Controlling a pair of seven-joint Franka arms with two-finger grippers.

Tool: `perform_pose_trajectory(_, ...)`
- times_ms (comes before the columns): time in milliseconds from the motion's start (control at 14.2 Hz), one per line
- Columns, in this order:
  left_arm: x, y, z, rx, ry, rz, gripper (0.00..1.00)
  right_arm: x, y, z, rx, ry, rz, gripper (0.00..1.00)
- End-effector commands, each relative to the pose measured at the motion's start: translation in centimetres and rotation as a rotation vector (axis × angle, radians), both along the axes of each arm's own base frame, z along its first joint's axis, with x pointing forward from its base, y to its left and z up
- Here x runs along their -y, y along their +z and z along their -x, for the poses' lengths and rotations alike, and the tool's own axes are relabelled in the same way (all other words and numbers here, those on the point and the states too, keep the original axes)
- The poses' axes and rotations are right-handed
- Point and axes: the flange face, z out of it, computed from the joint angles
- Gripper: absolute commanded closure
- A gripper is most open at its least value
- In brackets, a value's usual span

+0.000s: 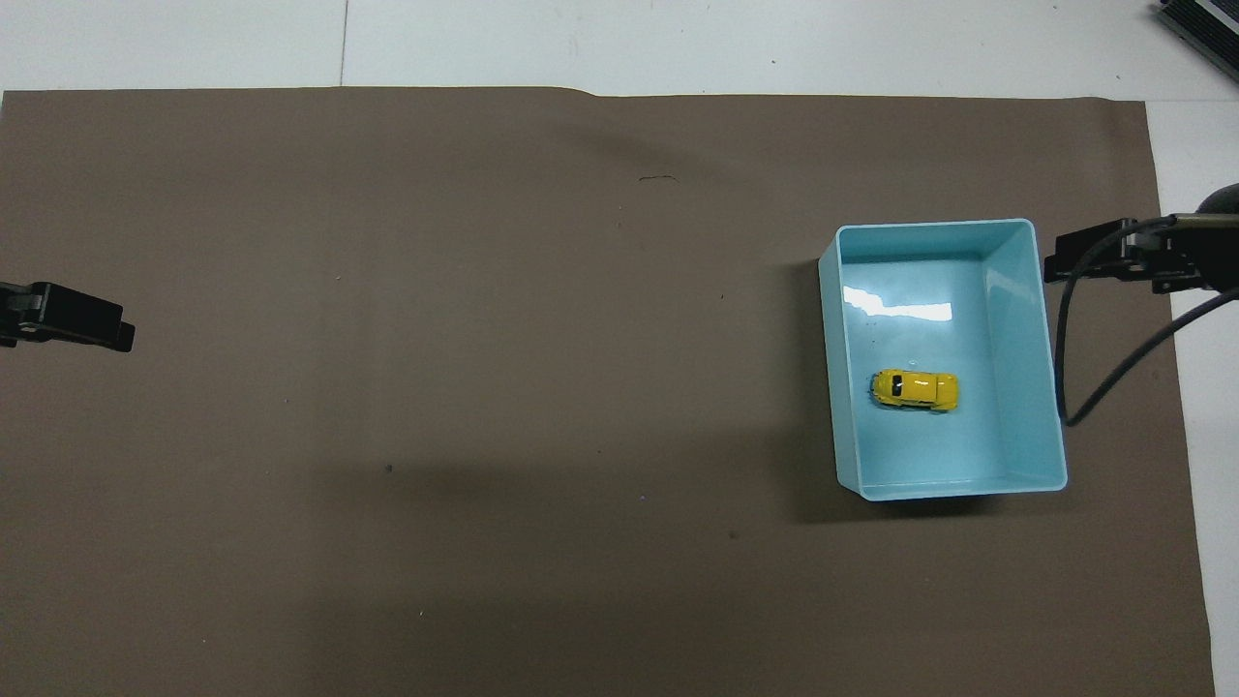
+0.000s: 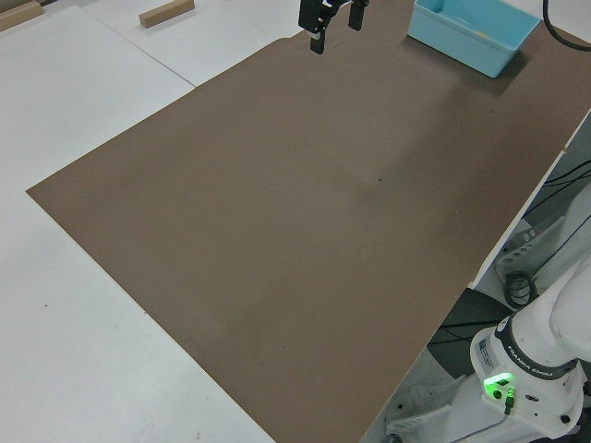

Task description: Wind up and store yellow beetle car

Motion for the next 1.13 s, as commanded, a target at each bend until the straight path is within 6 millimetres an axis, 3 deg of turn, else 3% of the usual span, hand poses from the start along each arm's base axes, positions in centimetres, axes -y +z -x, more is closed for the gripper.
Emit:
perform_pose_trajectory(0, -0.4, 0.2, 0.8, -0.004, 0.009, -0.017, 0.00, -0.6, 0.7, 0.2, -0.011, -0.007, 0.010, 0.00)
perform_pose_trajectory(493, -0.4, 0.2, 0.8, -0.004, 0.009, -0.017, 0.00, 0.3, 2.4, 1.3, 0.014, -0.016, 0.045, 0.00)
perform_pose_trajectory(1057, -0.4, 0.2, 0.8, -0.004, 0.009, -0.017, 0.00, -0.1, 3.0, 2.0, 0.005, -0.005, 0.080, 0.00)
